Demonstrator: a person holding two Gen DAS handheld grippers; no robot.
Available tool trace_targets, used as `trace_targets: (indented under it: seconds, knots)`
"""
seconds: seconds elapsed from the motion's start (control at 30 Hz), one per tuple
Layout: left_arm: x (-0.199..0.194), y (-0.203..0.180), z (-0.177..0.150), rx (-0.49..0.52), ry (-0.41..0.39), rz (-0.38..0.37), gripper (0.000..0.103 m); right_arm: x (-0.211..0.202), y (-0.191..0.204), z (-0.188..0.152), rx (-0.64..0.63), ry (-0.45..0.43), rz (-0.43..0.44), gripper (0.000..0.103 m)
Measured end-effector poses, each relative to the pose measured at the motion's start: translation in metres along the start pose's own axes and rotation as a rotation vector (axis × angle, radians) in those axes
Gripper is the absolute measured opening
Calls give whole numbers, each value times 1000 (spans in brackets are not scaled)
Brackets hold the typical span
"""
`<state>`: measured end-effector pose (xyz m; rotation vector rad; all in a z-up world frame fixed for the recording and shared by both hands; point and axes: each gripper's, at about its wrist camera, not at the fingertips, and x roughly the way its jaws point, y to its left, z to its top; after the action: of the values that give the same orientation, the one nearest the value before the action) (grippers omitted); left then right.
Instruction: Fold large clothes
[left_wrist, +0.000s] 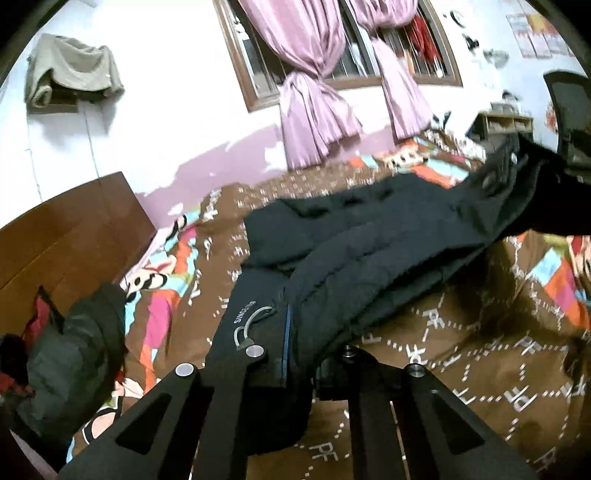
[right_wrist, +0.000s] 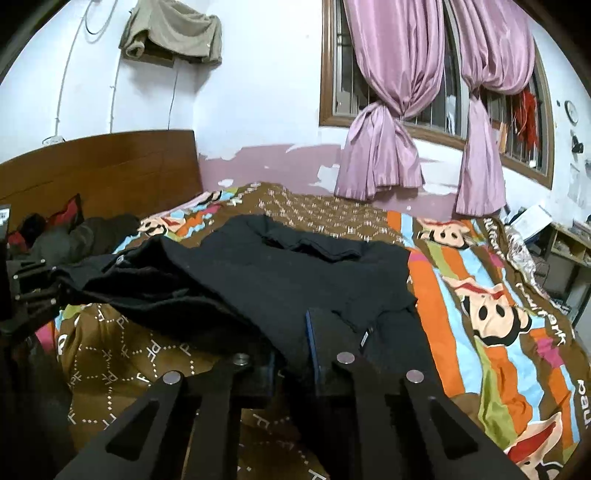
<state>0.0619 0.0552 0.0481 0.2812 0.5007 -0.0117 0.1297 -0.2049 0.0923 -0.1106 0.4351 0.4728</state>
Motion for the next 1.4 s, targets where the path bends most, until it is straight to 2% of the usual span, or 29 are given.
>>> trace_targets:
  seconds: [0.17,0.33,0.53,0.67,0.8,1.1,1.4]
  knots:
    - [-34,12,17,-39,-78,-11,6,-33,0,11,35,-24,46,11]
    - [-70,21,35,-26,-108,-30,6,-62,6,26,-22,-30,64,11]
    - [-77,23,60,28,-139,-10,6,-61,6,60,-108,5,60,11]
    - [-52,30,83,59,-142,-1,6,-29,2,97,-236,76,10,11]
    - [-13,44,111,57,-124,-2,6,11,-5,122,-285,131,-24,11]
    - [83,60,162,54,-38,1,6,88,-25,138,-380,185,-119,11]
    - [163,64,182,39,46,17,6,166,-51,144,-373,223,-155,11]
